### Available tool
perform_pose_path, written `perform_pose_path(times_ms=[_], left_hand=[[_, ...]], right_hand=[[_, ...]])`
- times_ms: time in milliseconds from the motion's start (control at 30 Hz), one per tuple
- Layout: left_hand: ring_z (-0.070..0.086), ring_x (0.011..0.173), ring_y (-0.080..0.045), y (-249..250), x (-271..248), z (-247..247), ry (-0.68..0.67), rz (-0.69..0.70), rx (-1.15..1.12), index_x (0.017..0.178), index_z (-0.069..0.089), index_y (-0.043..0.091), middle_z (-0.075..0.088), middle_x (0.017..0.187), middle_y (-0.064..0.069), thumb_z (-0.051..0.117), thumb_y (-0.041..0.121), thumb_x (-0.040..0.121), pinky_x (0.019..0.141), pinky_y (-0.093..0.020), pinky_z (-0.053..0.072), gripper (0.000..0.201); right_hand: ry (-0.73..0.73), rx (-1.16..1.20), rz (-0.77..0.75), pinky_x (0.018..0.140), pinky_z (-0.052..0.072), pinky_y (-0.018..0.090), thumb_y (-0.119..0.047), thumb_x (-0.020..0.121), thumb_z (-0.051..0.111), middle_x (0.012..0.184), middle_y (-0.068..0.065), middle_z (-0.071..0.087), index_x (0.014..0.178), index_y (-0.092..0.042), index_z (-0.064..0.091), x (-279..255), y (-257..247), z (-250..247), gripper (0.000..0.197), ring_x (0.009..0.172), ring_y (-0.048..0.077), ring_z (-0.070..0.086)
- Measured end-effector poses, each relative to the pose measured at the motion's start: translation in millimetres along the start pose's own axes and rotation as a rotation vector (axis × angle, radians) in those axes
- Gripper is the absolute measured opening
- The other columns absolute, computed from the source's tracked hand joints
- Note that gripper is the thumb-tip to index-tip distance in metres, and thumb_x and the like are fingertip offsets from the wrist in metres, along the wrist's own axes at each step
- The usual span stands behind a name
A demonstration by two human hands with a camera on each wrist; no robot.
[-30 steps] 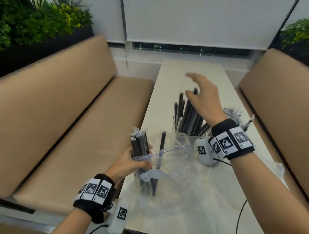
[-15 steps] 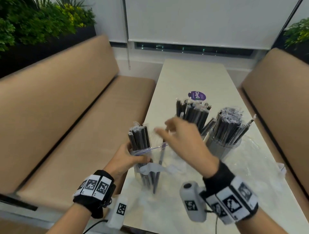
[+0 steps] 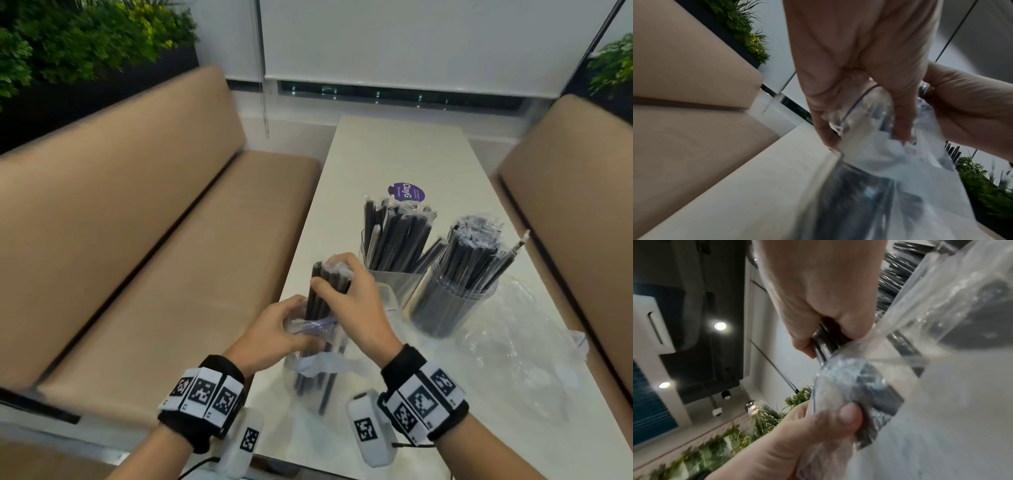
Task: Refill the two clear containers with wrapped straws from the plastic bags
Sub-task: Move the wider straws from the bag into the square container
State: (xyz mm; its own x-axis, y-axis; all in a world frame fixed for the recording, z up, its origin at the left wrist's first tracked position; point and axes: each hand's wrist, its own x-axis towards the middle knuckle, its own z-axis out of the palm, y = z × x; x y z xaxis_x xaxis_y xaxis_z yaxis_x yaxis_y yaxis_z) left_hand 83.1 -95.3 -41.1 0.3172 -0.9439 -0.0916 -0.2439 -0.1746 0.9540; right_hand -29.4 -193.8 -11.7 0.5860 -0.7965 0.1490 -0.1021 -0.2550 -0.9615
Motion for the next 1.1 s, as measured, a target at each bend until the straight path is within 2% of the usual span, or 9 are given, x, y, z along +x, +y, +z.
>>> perform_pose_path(times_ms=[133,300,400,467,600,733,933,1033,1100], left_hand=[[0.067,0.079,0.007,1,0,5,0.21,0.075,-0.026,0.094,0.06,0.027,0.074,0.084,0.02,0.069,-0.003,0.08,0.066,-0.011,0.05,0.035],[0.067,0.089,0.008,-5,-2,10,0.322,0.115,-0.113,0.104,0.058,0.03,0.074,0.094,0.013,0.068,-0.005,0.082,0.071,-0.008,0.05,0.042],[0.068,0.09,0.005,-12,-3,10,0.374,0.104,-0.17,0.111,0.061,0.022,0.074,0.097,0.019,0.072,-0.002,0.08,0.071,-0.012,0.051,0.04],[0.071,0.094,-0.007,-18,-2,9,0.427,0.085,-0.211,0.11,0.064,0.017,0.076,0.101,0.008,0.073,0.006,0.077,0.075,-0.025,0.056,0.036],[0.073,0.089,-0.019,-20,2,1,0.468,0.063,-0.185,0.096,0.071,0.01,0.076,0.092,-0.012,0.071,0.007,0.076,0.071,-0.039,0.059,0.02],[0.071,0.078,-0.002,-13,3,0,0.37,0.077,-0.237,0.103,0.063,-0.011,0.075,0.086,-0.003,0.067,-0.015,0.079,0.065,-0.014,0.053,0.024],[0.067,0.097,0.002,-6,3,7,0.139,0.113,-0.084,0.11,0.058,0.026,0.072,0.1,0.018,0.074,0.003,0.079,0.078,-0.017,0.053,0.042],[0.063,0.103,0.006,2,4,12,-0.002,0.151,0.009,0.126,0.053,0.011,0.067,0.109,0.005,0.067,0.0,0.085,0.08,-0.011,0.05,0.045],[0.059,0.109,0.007,4,4,17,-0.06,0.157,0.072,0.127,0.047,0.006,0.058,0.115,-0.002,0.065,-0.003,0.082,0.083,-0.007,0.047,0.05]], right_hand=[[0.253,-0.351,-0.235,0.083,0.041,0.015,-0.027,0.077,0.079,0.105,-0.002,0.046,0.106,-0.014,0.055,-6,1,0,0.04,0.095,0.013,0.049],[0.289,-0.257,-0.149,0.093,0.032,0.002,-0.023,0.069,0.087,0.119,-0.001,0.034,0.127,-0.014,0.038,-12,7,-7,0.076,0.105,-0.001,0.038],[0.231,-0.085,-0.132,0.088,0.048,0.021,-0.021,0.07,0.086,0.107,0.003,0.049,0.119,-0.025,0.036,-18,6,-14,0.07,0.101,0.01,0.054],[0.147,-0.038,-0.118,0.08,0.054,0.031,-0.021,0.071,0.085,0.094,0.0,0.054,0.11,-0.023,0.041,-21,3,-20,0.059,0.089,0.018,0.061],[0.031,-0.202,-0.1,0.064,0.051,0.023,-0.025,0.079,0.079,0.082,0.001,0.06,0.092,-0.014,0.047,-22,2,-37,0.036,0.075,0.016,0.061],[-0.021,-0.37,0.088,0.065,0.045,0.011,-0.048,0.077,0.077,0.087,0.001,0.067,0.103,-0.016,0.052,-18,4,-45,0.048,0.08,0.011,0.063],[-0.368,-0.274,-0.03,0.077,0.038,-0.001,-0.043,0.071,0.084,0.106,-0.036,0.055,0.104,-0.047,0.053,-18,-15,-35,0.046,0.101,-0.024,0.052],[-0.287,-0.234,-0.086,0.083,0.044,0.008,-0.036,0.067,0.087,0.111,-0.016,0.06,0.119,-0.031,0.055,-15,-7,-16,0.061,0.102,-0.008,0.057],[-0.138,-0.17,-0.075,0.073,0.049,0.014,-0.027,0.068,0.087,0.092,-0.014,0.065,0.102,-0.026,0.059,-17,0,-1,0.045,0.083,0.0,0.061]])
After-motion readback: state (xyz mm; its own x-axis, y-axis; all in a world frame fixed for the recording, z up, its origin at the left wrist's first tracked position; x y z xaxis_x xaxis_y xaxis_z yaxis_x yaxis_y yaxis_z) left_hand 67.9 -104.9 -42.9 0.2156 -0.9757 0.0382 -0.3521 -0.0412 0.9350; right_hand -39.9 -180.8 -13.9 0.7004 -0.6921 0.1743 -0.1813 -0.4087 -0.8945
